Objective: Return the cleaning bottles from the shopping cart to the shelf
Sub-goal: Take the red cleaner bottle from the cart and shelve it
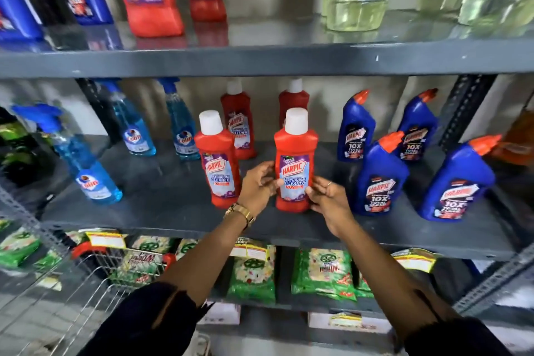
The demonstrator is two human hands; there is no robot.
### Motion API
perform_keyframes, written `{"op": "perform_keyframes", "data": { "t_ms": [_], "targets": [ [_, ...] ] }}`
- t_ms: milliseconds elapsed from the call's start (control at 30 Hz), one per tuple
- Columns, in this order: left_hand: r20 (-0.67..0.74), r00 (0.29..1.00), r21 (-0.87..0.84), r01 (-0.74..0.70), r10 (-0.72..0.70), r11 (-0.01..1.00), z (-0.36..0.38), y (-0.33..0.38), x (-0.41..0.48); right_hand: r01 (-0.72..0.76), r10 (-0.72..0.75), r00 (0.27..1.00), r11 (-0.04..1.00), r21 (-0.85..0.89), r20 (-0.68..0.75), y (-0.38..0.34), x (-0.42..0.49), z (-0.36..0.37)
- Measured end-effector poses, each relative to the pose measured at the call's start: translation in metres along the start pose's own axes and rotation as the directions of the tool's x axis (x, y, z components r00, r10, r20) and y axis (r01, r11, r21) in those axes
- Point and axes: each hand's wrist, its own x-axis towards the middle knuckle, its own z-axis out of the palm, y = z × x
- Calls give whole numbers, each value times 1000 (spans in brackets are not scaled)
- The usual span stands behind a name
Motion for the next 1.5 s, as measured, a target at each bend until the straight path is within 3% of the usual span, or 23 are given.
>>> {"op": "perform_keyframes", "data": {
  "t_ms": [433,533,633,733,900,1067,1167,1267,1333,1400,1500],
  "targets": [
    [-49,998,-55,39,-42,998,18,-12,10,81,-84,977,996,-23,-194,22,12,-1],
    [-76,995,-78,66,-72,995,18,-16,-2,92,-75,938,995,34,-339,32,-1,12],
    [-105,993,-57,39,-44,998,14,-23,-26,207,-193,862,978,-21,-470,49,-30,27],
    [-156,988,-44,-8,1,999,-2,-29,-60,316,-365,839,931,-184,-403,66,-62,49],
    [-351,934,49,-50,64,998,-61,-36,-125,370,-397,917,876,-309,-27,84,-94,118],
    [-624,780,114,29,49,993,-142,-60,-199,458,-284,862,790,-406,420,111,-112,201],
    [-779,617,-19,147,-106,989,-192,-91,-257,481,-143,775,766,-427,616,140,-134,254],
    [-835,457,-156,336,-306,929,-225,-132,-308,522,17,668,702,-485,744,164,-151,295],
    [-821,323,-285,483,-471,828,-245,-165,-342,570,123,594,633,-524,795,184,-160,324],
    [-757,184,-393,640,-627,661,-259,-198,-371,616,225,543,549,-565,809,204,-168,348],
    [-610,93,-336,869,-787,364,-264,-237,-400,693,364,530,335,-639,766,226,-174,366]
  ]
}}
